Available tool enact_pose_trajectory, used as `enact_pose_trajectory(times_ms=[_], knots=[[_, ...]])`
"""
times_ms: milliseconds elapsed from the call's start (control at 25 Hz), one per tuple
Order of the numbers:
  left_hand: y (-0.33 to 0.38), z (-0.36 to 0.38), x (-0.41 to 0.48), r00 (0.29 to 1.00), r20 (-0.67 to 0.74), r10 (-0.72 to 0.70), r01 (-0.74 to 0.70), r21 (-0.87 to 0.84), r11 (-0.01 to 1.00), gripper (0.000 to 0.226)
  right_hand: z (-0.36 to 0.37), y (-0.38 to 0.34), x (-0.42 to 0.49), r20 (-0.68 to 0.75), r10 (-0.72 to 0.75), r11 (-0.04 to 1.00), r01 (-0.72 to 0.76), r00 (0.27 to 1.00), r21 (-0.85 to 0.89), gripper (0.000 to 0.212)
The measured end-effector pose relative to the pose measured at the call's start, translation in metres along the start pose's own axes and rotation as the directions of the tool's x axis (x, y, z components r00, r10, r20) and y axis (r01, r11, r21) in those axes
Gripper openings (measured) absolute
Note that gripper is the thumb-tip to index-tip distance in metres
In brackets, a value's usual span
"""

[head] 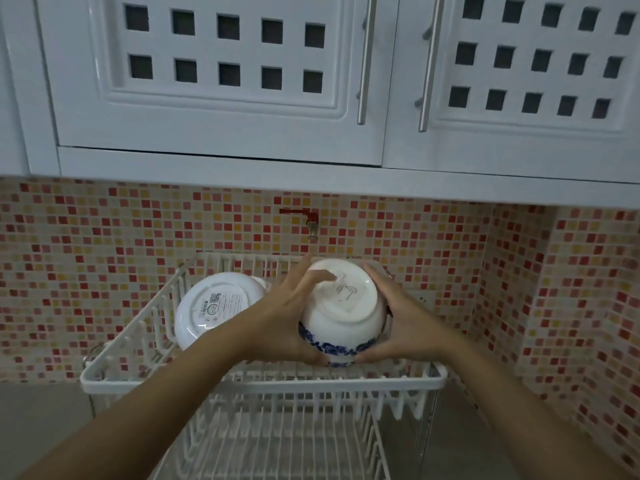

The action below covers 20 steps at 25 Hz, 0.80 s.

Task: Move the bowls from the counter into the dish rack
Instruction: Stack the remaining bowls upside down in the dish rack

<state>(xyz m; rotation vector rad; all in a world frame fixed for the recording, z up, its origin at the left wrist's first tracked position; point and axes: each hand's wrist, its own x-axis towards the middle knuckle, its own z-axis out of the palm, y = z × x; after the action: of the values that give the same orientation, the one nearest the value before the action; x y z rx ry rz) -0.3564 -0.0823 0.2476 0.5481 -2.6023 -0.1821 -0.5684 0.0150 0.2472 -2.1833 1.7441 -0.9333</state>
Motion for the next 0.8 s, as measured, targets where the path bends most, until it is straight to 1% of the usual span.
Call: enact_pose_trajectory(times_ms=[80, 160, 280, 400, 680, 800], knots=[[-0.003, 0.006, 0.000, 1.000, -0.005, -0.004, 0.004, 0.036, 0.999, 0.114, 0.002, 0.000, 0.001, 0.001, -0.001, 0.998, 0.001, 1.000, -0.055, 0.119], [-0.005, 0.014, -0.003, 1.000, -0.010, -0.017, 0.018, 0.094, 0.995, 0.119, 0.005, 0.000, 0.000, 0.012, 0.000, 0.993, 0.001, 1.000, -0.120, 0.121], [-0.005, 0.025, -0.003, 0.999, -0.031, 0.013, -0.008, 0.169, 0.986, 0.117, 0.008, 0.002, -0.001, 0.031, 0.020, 0.974, -0.012, 0.999, -0.228, 0.124], [-0.007, 0.029, -0.001, 0.997, -0.056, 0.046, -0.034, 0.195, 0.980, 0.113, 0.007, 0.004, 0.001, 0.042, 0.058, 0.951, -0.042, 0.997, -0.307, 0.131], [-0.009, 0.033, -0.003, 1.000, -0.004, 0.008, -0.007, 0.207, 0.978, 0.119, 0.013, 0.009, 0.001, 0.035, 0.022, 0.951, -0.010, 0.999, -0.309, 0.131], [-0.015, 0.037, -0.003, 1.000, 0.016, -0.014, 0.010, 0.230, 0.973, 0.121, 0.015, 0.008, 0.001, 0.043, -0.002, 0.959, 0.014, 0.999, -0.284, 0.126]])
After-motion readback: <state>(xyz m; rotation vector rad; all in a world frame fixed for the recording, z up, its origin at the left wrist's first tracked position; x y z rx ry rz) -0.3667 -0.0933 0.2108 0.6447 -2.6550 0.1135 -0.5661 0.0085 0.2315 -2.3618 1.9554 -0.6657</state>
